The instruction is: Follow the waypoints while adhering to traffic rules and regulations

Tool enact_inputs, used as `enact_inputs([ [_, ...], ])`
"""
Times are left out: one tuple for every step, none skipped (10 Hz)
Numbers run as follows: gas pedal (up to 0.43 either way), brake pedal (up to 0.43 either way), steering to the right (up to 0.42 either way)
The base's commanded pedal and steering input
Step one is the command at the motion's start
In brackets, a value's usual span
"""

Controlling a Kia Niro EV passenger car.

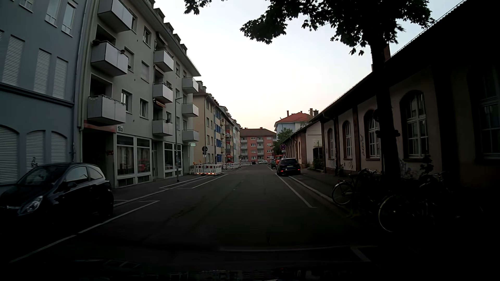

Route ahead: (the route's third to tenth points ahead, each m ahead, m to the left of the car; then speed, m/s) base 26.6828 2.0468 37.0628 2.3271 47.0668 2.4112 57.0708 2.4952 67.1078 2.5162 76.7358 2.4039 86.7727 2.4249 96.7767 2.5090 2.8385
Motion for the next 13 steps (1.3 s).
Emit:
enact_inputs([
  [0.000, 0.000, -0.005],
  [0.000, 0.000, -0.005],
  [0.000, 0.000, -0.005],
  [0.000, 0.000, -0.005],
  [0.000, 0.000, -0.005],
  [0.000, 0.000, -0.005],
  [0.000, 0.000, -0.005],
  [0.000, 0.000, -0.005],
  [0.000, 0.000, -0.005],
  [0.000, 0.000, -0.005],
  [0.000, 0.000, -0.005],
  [0.000, 0.000, -0.005],
  [0.000, 0.000, -0.004],
])
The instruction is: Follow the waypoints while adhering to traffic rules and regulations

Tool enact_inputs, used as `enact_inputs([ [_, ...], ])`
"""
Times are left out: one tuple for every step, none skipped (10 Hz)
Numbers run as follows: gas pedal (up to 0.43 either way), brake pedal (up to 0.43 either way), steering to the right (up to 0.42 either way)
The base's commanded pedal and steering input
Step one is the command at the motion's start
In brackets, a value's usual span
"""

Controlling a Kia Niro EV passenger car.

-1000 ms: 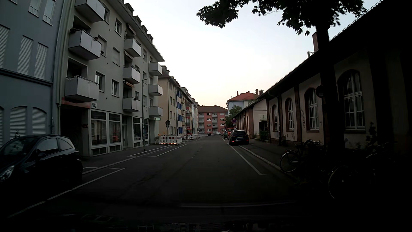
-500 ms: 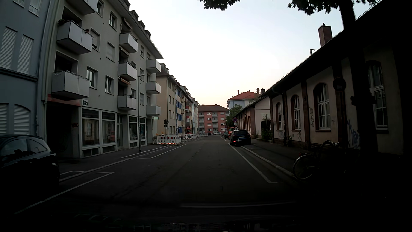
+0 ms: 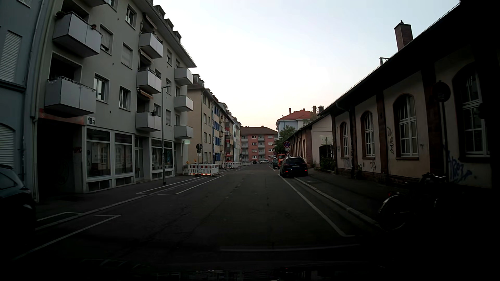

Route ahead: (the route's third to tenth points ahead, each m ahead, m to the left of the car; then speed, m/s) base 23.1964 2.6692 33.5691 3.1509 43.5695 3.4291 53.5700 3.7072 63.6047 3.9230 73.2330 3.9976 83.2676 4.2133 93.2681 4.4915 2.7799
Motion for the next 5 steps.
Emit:
enact_inputs([
  [0.000, 0.000, -0.005],
  [0.000, 0.000, -0.004],
  [0.000, 0.000, -0.004],
  [0.000, 0.000, -0.005],
  [0.000, 0.000, -0.005],
])
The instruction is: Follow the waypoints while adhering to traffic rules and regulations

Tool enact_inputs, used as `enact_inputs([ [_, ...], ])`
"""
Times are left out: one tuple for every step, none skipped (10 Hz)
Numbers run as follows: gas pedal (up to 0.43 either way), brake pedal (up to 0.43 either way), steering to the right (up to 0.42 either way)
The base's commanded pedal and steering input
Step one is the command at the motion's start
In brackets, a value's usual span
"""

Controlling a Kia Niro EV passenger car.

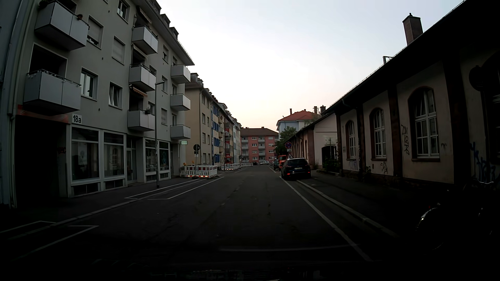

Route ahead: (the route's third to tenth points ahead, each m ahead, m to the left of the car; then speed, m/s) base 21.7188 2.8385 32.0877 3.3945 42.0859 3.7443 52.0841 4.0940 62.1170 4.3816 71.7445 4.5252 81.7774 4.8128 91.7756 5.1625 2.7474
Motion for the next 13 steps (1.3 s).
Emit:
enact_inputs([
  [0.000, 0.000, -0.004],
  [0.000, 0.000, -0.005],
  [0.000, 0.000, -0.005],
  [0.000, 0.000, -0.004],
  [0.000, 0.000, -0.004],
  [0.000, 0.000, -0.004],
  [0.000, 0.000, -0.004],
  [0.000, 0.000, -0.004],
  [0.000, 0.000, -0.004],
  [0.000, 0.000, -0.004],
  [0.000, 0.000, -0.004],
  [0.000, 0.000, -0.004],
  [0.000, 0.000, -0.004],
])
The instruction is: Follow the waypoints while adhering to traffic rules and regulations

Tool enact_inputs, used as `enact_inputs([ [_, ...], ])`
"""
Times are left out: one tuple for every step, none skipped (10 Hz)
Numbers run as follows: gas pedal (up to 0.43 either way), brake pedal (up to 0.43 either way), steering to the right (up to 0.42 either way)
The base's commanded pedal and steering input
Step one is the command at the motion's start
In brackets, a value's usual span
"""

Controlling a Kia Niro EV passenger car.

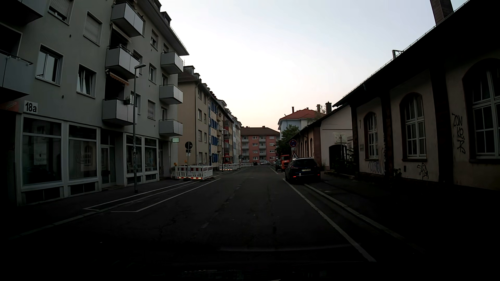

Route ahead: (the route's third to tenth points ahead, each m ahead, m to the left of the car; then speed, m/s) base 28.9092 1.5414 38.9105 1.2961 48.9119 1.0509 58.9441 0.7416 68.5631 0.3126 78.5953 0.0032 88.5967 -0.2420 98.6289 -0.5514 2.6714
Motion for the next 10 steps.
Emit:
enact_inputs([
  [0.000, 0.000, -0.003],
  [0.000, 0.000, -0.003],
  [0.000, 0.000, -0.003],
  [0.000, 0.000, -0.003],
  [0.000, 0.000, -0.003],
  [0.000, 0.000, -0.003],
  [0.000, 0.000, -0.002],
  [0.000, 0.000, -0.002],
  [0.000, 0.000, -0.002],
  [0.000, 0.000, -0.002],
])
